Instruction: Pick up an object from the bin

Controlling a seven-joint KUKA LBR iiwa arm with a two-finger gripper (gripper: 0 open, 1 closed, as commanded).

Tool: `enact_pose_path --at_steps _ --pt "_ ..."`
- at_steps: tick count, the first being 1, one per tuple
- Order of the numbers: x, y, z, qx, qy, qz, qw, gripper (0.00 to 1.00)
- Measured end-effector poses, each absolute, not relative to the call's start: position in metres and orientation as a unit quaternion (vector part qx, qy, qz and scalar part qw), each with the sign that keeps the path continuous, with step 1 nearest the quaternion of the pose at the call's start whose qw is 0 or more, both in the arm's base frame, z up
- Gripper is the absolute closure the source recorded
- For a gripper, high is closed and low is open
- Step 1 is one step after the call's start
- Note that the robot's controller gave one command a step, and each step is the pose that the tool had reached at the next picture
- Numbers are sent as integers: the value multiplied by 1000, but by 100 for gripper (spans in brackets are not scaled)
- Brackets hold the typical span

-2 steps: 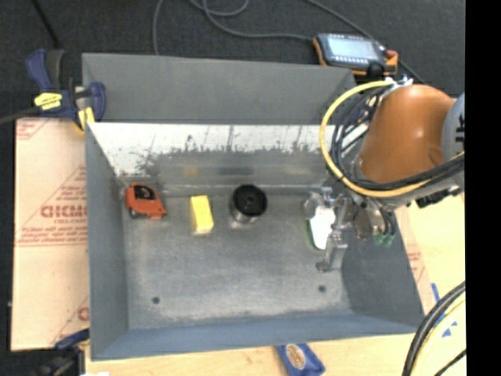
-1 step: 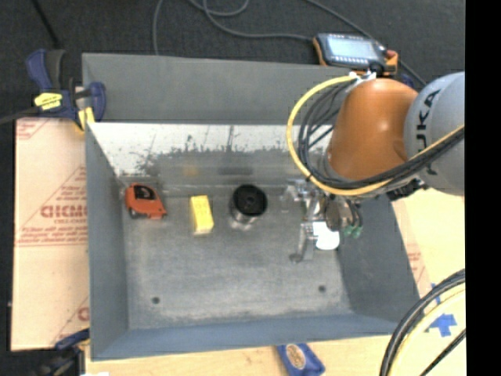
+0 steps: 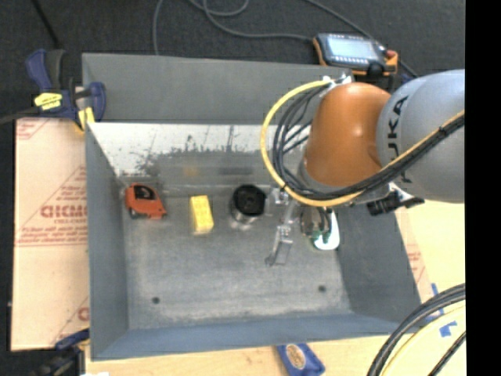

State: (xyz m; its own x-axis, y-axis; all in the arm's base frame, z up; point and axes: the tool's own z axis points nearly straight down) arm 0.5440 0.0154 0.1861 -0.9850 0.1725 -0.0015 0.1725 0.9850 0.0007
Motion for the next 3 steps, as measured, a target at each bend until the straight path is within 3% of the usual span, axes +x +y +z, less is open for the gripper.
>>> enact_pose_path --at_steps 1,2,3 --pt "584 16 182 38 999 0 2 0" --pt "602 25 174 -29 1000 0 3 0" --pt "628 13 130 58 998 1 7 0"
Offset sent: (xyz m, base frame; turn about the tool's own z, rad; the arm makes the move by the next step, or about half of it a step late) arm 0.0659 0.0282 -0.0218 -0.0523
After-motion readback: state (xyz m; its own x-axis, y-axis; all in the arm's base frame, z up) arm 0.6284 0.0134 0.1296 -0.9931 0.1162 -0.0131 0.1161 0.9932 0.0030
